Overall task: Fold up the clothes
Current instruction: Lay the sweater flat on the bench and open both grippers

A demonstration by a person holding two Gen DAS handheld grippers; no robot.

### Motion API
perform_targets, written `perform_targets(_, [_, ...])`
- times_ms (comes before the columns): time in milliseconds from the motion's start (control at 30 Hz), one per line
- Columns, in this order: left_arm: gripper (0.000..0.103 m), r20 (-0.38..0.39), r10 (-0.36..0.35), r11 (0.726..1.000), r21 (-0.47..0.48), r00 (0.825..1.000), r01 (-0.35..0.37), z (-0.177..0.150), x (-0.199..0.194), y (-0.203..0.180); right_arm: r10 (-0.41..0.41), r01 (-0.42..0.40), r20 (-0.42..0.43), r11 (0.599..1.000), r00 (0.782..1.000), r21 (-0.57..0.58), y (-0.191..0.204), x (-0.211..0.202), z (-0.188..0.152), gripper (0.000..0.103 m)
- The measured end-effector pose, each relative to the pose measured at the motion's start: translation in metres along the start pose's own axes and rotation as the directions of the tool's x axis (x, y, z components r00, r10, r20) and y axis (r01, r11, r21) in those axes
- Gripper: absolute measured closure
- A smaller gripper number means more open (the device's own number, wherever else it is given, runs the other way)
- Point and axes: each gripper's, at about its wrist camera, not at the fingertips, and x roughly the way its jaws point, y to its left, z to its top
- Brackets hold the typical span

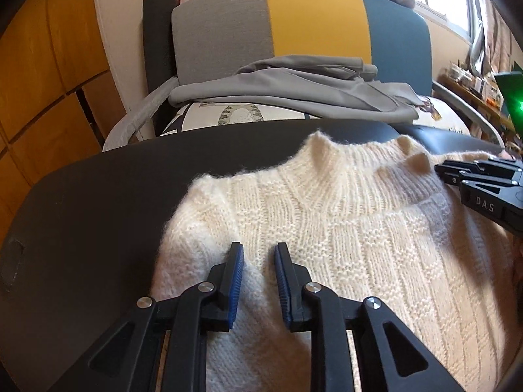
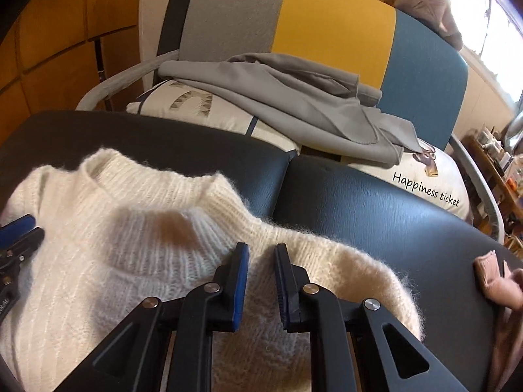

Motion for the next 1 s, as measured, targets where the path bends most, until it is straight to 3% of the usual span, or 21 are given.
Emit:
perform_targets(133, [0.082, 0.001, 0.040, 0.998, 0.040, 0.999, -0.040, 0.005, 0.004, -0.006, 0.027, -0.026, -0.005, 1.000, 1.000, 0.015, -0.003, 0.006, 0.008, 0.086])
perform_targets(233, [0.082, 0.002, 0.048, 0.998, 0.050, 0.999, -0.048, 0.006, 0.004, -0.008, 0.110, -0.109, -0.011, 0.991, 0.994, 0.081, -0.017, -0.011, 0.009, 0.080])
perform_targets(333, [0.082, -0.010, 0.034, 0.998, 0.058, 0.999, -0.034, 0.007, 0.000, -0.007, 0.176, -0.191, 0.086, 0.957, 0.981, 0.219, -0.046, -0.068, -0.007, 0.069])
perform_targets(400, [0.082, -0.038, 0.026, 0.997, 0.078, 0.999, -0.023, 0.009, -0.007, -0.008, 0.198, -0.232, 0.151, 0.940, 0.968, 0.250, -0.062, -0.111, -0.027, 0.059])
perform_targets(500, [0.082, -0.018, 0.018, 0.998, 0.062, 1.000, -0.016, 0.008, -0.039, -0.011, 0.144, -0.191, 0.202, 0.953, 0.969, 0.236, -0.084, -0.174, -0.071, 0.056])
perform_targets(567, [0.082, 0.003, -0.028, 0.999, 0.039, 1.000, 0.027, -0.001, -0.066, -0.018, 0.090, -0.139, 0.209, 0.962, 0.974, 0.233, -0.095, -0.206, -0.103, 0.056])
perform_targets(733, [0.082, 0.018, -0.137, 0.989, 0.066, 0.990, 0.136, -0.045, -0.116, -0.055, 0.093, -0.136, 0.172, 0.955, 0.981, 0.262, -0.101, -0.261, -0.181, 0.056])
perform_targets(1000, [0.082, 0.002, -0.084, 0.988, 0.130, 0.996, 0.083, -0.065, -0.102, -0.074, 0.187, -0.180, -0.027, 0.968, 0.982, 0.173, -0.049, -0.295, -0.267, 0.056])
